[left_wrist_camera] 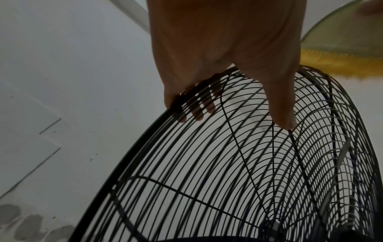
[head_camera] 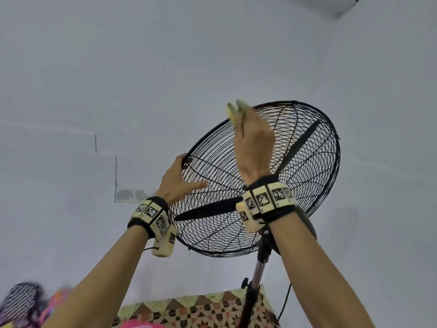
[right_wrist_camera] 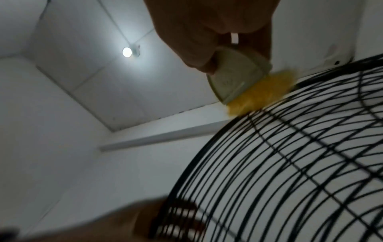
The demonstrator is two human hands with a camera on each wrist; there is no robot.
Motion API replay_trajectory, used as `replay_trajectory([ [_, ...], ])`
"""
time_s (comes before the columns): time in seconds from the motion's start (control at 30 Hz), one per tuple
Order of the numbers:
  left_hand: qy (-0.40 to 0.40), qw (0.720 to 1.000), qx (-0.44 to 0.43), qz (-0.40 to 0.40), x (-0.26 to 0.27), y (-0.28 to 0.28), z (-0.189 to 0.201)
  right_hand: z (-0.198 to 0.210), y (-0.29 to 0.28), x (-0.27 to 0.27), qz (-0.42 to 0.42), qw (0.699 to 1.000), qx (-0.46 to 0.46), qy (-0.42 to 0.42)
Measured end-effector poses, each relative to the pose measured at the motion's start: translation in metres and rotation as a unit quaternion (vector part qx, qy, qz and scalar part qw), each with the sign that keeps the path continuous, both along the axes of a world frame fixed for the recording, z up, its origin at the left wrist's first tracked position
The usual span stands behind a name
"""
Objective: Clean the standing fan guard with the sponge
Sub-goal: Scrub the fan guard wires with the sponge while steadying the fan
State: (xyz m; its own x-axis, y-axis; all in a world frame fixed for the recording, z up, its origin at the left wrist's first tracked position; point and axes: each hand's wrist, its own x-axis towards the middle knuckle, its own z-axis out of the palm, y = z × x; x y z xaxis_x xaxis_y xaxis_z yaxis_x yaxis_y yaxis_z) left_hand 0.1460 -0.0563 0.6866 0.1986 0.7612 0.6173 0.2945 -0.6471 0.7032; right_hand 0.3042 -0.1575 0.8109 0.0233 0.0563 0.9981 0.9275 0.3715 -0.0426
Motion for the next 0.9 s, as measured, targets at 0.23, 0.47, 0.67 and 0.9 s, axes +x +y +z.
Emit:
replay_trajectory([
  [0.23, 0.067, 0.997, -0.016, 0.030, 0.002, 0.006, -0.011, -0.077, 0.006, -0.042, -0.022, 0.893, -0.284, -0.349],
  [0.47, -0.029, 0.999, -0.023, 0.017, 0.002, -0.002, -0.010, -0.025, 0.010, -0.009, -0.059, 0.991, -0.036, -0.118],
  [0.67, -0.038, 0.998, -0.014, 0.043, 0.008, 0.003, -0.021, -0.070, 0.009, -0.042, 0.036, 0.939, -0.131, -0.315],
  [0.9, -0.069, 0.997, -0.003, 0.043, 0.008, 0.002, -0.024, -0.033, 0.010, -0.014, -0.059, 0.989, -0.036, -0.128],
])
